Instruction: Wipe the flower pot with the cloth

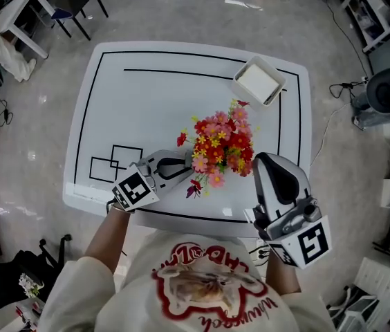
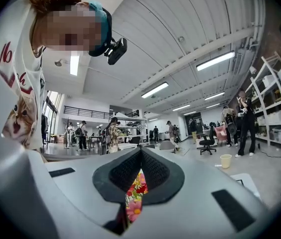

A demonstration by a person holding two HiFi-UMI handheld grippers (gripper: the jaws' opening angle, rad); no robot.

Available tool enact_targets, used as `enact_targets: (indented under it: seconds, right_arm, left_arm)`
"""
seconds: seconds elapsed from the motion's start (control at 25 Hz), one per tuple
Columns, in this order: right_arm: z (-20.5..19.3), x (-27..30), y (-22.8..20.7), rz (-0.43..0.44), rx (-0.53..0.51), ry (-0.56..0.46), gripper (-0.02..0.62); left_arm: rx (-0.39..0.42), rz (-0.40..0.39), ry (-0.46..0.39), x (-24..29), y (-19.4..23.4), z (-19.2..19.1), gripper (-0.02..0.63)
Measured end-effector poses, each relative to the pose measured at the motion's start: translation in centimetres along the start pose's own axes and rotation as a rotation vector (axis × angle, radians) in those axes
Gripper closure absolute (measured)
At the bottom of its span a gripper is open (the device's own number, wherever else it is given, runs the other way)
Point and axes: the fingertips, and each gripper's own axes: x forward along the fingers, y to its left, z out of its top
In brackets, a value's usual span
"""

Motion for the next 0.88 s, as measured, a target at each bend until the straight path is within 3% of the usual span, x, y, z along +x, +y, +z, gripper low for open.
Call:
enact_targets:
  seconds: [0.88]
  right_arm:
    - [0.8,-1.4,1.8,-0.062,-0.012,-0.018,0.597]
  left_arm:
    - [-0.011,-0.074,0.024,2.5,-3.6,0.3,0.563]
